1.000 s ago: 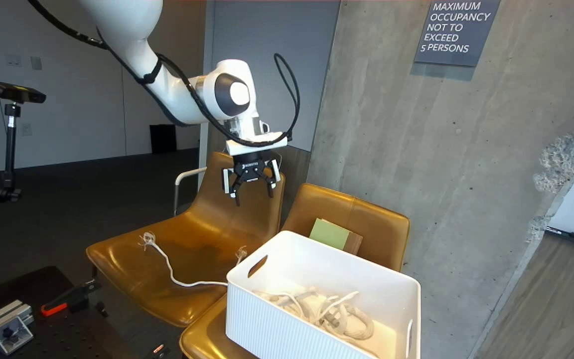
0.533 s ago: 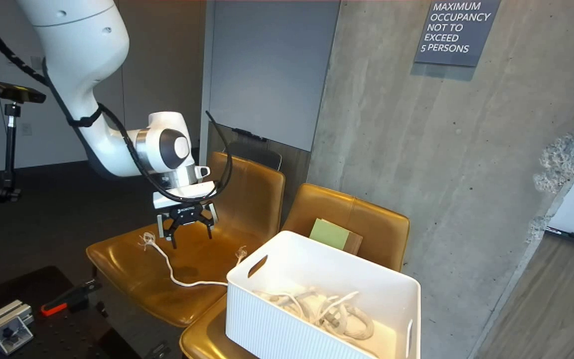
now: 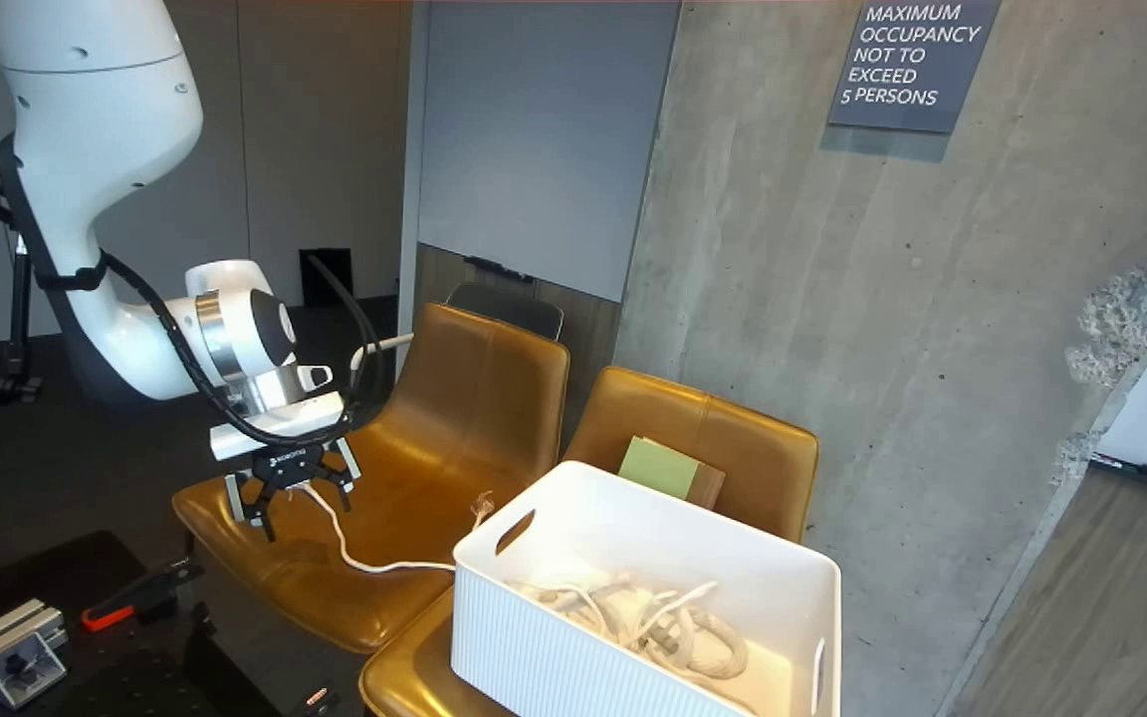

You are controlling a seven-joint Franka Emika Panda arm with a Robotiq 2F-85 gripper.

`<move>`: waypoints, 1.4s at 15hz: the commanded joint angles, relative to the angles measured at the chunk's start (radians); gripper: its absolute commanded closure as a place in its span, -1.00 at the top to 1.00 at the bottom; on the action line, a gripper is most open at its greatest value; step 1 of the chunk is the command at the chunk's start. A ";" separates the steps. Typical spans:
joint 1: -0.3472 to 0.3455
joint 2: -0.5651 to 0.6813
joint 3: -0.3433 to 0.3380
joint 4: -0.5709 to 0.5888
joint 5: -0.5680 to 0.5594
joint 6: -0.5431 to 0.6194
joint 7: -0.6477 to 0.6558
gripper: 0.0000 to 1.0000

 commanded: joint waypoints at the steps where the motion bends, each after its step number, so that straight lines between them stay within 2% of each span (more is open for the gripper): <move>1: -0.017 -0.010 0.025 0.037 -0.039 -0.040 0.000 1.00; 8: -0.061 0.181 0.053 0.208 0.019 -0.065 -0.099 1.00; 14: -0.092 0.355 0.071 0.403 0.089 -0.141 -0.201 1.00; 15: -0.098 0.381 0.071 0.433 0.107 -0.158 -0.221 0.51; 16: -0.100 0.403 0.067 0.460 0.122 -0.173 -0.231 0.47; 21: -0.098 0.418 0.060 0.499 0.165 -0.218 -0.238 -0.27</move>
